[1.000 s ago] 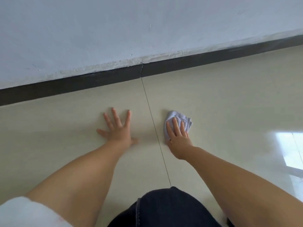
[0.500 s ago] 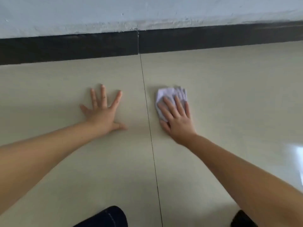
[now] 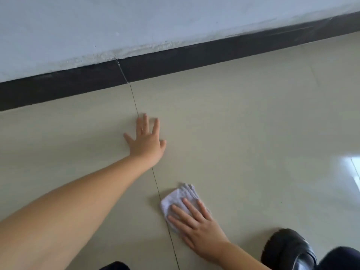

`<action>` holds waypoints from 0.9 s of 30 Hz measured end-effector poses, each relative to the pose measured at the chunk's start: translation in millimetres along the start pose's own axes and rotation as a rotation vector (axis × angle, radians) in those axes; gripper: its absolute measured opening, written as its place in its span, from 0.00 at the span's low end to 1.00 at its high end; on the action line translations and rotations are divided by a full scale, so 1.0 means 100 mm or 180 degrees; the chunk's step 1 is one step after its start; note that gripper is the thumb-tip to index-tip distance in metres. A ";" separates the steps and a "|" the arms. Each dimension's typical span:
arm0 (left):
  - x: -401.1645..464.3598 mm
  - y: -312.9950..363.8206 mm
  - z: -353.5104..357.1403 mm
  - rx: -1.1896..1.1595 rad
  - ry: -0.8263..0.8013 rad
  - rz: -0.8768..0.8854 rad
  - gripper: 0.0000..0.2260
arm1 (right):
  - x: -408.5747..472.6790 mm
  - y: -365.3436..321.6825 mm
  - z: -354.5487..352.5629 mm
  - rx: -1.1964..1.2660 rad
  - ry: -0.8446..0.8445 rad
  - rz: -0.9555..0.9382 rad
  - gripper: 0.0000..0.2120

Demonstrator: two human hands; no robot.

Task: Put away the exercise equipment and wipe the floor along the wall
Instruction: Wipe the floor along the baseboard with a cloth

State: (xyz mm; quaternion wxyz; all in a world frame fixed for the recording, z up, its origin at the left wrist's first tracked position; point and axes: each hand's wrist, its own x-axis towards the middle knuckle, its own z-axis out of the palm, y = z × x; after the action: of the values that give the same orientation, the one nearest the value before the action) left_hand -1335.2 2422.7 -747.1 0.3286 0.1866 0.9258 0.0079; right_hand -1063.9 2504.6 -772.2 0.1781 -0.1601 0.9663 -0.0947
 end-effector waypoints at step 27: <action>-0.10 -0.24 -0.03 0.0037 -0.0107 -0.0104 0.34 | -0.10 1.67 -0.26 0.0157 0.0616 0.1829 0.28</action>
State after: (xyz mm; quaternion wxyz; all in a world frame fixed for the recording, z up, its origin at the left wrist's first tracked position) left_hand -1338.4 2397.5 -742.0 0.3432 0.1735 0.9231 -0.0060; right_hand -1110.9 2666.7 -784.8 0.1085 0.1340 0.9819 -0.0787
